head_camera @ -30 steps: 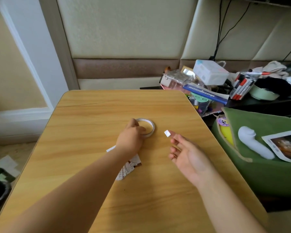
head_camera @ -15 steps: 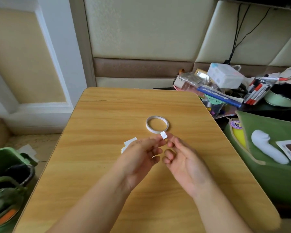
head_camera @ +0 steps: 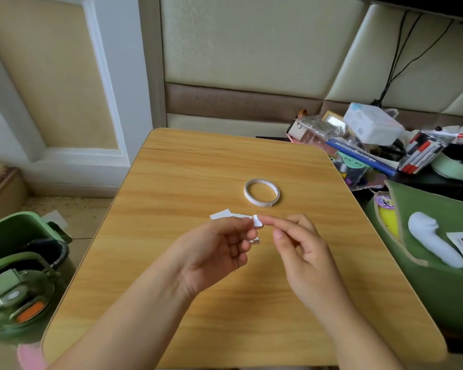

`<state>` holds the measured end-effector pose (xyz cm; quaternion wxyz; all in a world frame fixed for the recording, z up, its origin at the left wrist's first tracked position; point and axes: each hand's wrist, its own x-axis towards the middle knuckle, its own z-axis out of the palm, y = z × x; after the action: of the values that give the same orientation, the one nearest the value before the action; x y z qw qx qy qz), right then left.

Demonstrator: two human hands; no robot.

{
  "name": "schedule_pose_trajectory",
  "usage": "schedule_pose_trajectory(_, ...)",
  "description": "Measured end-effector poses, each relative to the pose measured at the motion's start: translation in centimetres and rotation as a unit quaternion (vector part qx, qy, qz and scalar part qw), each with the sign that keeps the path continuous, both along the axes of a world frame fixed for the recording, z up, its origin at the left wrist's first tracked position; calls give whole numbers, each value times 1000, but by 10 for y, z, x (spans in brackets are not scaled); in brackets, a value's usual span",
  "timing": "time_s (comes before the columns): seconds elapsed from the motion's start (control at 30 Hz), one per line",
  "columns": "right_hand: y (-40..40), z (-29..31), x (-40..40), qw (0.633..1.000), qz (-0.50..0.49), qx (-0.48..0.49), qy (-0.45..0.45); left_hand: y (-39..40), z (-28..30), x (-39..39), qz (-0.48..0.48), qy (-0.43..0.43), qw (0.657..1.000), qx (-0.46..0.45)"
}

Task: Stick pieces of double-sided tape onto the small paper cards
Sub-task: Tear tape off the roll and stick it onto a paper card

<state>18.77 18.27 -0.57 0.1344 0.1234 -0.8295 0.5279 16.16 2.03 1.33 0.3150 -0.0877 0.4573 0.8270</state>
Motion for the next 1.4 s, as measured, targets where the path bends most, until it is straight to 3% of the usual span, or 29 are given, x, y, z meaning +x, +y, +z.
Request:
schedule_pose_trajectory(0.37, -1, -1, 4, 990, 18, 100, 99, -9, 4, 9, 17, 10, 1000, -19)
schedule_pose_trajectory(0.77, -7, -4, 1, 993, 28, 74, 91, -9, 1, 9, 80, 43, 996, 11)
schedule_pose_trajectory(0.97, -7, -14, -17, 996, -48, 69, 36, -10, -5, -6, 117, 100, 988, 33)
schedule_pose_trajectory(1.23, -26, 2, -50, 990, -90, 43, 97, -11, -13, -38, 142, 226, 949, -169)
schedule_pose_trajectory(1.4, -36, -1, -81, 986, -130, 41, 95, -4, -23, -59, 145, 275, 930, -198)
